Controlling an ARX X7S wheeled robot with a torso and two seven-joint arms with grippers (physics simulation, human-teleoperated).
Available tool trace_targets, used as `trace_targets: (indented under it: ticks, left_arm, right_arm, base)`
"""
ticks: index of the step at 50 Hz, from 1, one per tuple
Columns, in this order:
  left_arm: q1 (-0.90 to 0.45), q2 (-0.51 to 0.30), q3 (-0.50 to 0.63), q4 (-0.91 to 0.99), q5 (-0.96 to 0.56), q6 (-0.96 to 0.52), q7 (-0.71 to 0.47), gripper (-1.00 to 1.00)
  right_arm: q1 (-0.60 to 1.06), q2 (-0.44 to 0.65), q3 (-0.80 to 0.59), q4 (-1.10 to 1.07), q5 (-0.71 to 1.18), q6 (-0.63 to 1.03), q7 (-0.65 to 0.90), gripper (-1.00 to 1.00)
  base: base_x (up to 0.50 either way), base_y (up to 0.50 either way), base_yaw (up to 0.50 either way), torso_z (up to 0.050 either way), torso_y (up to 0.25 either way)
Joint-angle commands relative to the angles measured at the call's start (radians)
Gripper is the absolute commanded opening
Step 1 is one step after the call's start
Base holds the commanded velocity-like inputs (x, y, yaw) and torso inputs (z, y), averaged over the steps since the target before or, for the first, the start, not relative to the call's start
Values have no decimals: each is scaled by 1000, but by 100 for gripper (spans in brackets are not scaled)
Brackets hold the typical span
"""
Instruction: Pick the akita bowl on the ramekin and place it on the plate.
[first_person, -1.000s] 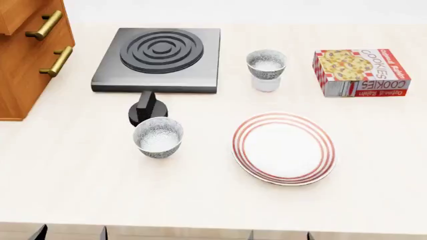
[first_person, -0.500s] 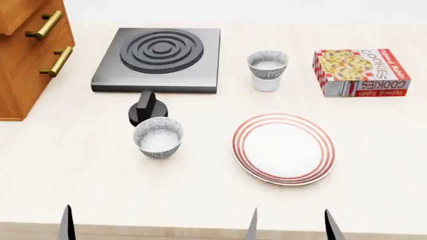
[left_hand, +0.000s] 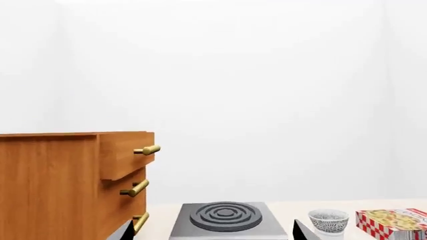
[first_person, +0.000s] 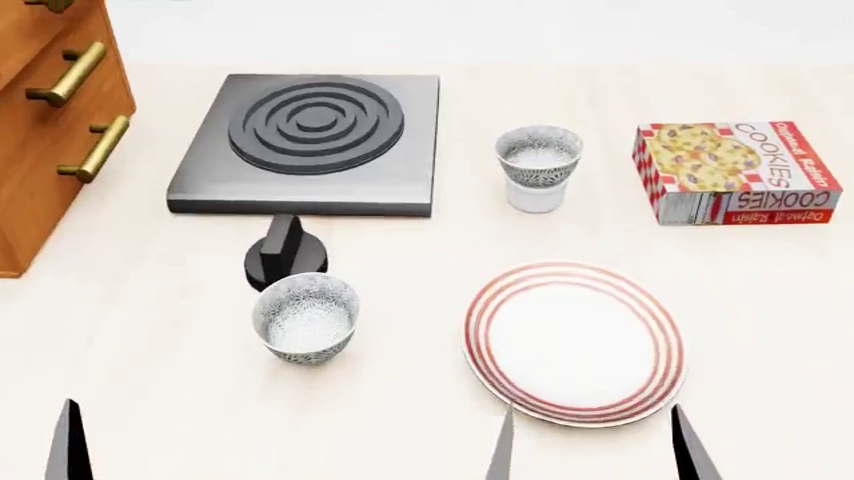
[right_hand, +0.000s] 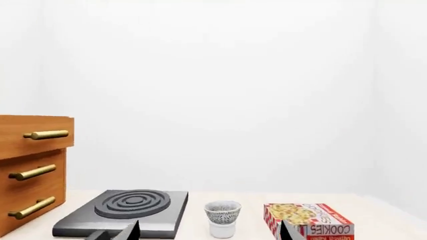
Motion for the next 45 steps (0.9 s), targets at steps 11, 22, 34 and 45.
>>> trace_targets:
  ticks: [11,22,34,45]
  left_arm:
    - [3,-22,16,16,-12,-5,-27,100]
    - [5,-31,24,17,-18,-3,-38,100]
    - [5,-42,34,15,-15,1,-49,100]
    - [3,-52,37,15,-18,-2,-60,100]
  right_arm:
    - [-5,29,-23,-37,9,31,30,100]
    - [-7,41,-22,-46,20,34,44,100]
    - [-4,52,-29,-34,24,28,55,100]
    - [-14,61,-40,-19,29,-34,59,100]
  base:
    - [500,0,0,0,0]
    - [500,0,0,0,0]
    - [500,0,0,0,0]
    - [455,0,0,0,1]
